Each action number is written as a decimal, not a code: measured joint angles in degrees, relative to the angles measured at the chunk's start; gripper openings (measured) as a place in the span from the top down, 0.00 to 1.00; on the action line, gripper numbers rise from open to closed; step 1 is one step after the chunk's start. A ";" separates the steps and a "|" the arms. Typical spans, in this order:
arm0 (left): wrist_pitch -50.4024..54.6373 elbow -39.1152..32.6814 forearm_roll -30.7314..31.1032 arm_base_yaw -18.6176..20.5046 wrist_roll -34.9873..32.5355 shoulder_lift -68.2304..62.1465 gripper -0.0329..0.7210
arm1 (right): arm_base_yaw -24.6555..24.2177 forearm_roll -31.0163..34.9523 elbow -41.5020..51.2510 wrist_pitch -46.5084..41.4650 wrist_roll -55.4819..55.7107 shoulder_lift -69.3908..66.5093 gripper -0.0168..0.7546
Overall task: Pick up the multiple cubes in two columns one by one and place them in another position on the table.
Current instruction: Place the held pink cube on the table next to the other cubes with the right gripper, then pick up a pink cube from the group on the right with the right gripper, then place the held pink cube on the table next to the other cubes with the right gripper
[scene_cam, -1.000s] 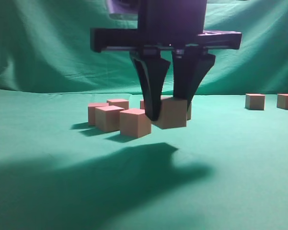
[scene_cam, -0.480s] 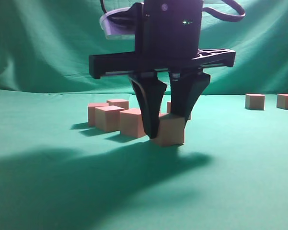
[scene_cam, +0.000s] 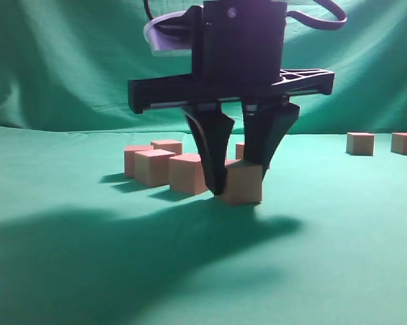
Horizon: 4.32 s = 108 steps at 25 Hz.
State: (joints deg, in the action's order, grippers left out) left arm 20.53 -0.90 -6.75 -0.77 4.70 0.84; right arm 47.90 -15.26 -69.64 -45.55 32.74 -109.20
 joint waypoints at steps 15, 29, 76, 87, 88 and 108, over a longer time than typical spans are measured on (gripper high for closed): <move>0.00 0.00 0.00 0.00 0.00 0.00 0.96 | 0.00 4.73 -15.10 -22.35 -11.06 -0.41 0.22; 0.00 0.00 0.00 0.00 0.00 0.00 0.96 | -5.14 -13.98 -27.25 -24.89 -15.44 8.78 0.22; 0.00 0.00 0.00 0.00 0.00 0.00 0.96 | -48.35 9.28 -30.15 -14.92 -26.43 -14.84 0.65; 0.00 0.00 0.00 0.00 0.00 0.00 0.96 | -45.86 18.78 -35.88 -25.44 -26.43 4.36 0.65; 0.00 0.00 0.00 0.00 0.00 0.00 0.96 | -44.70 18.78 -35.25 -25.50 -26.56 6.49 0.65; 0.00 0.00 0.00 0.00 0.00 0.00 0.96 | 0.28 18.41 0.46 -19.33 -18.56 21.89 0.65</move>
State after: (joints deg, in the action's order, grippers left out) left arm 20.53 -0.90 -6.75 -0.77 4.70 0.84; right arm 48.19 3.15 -69.18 -64.88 14.19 -87.31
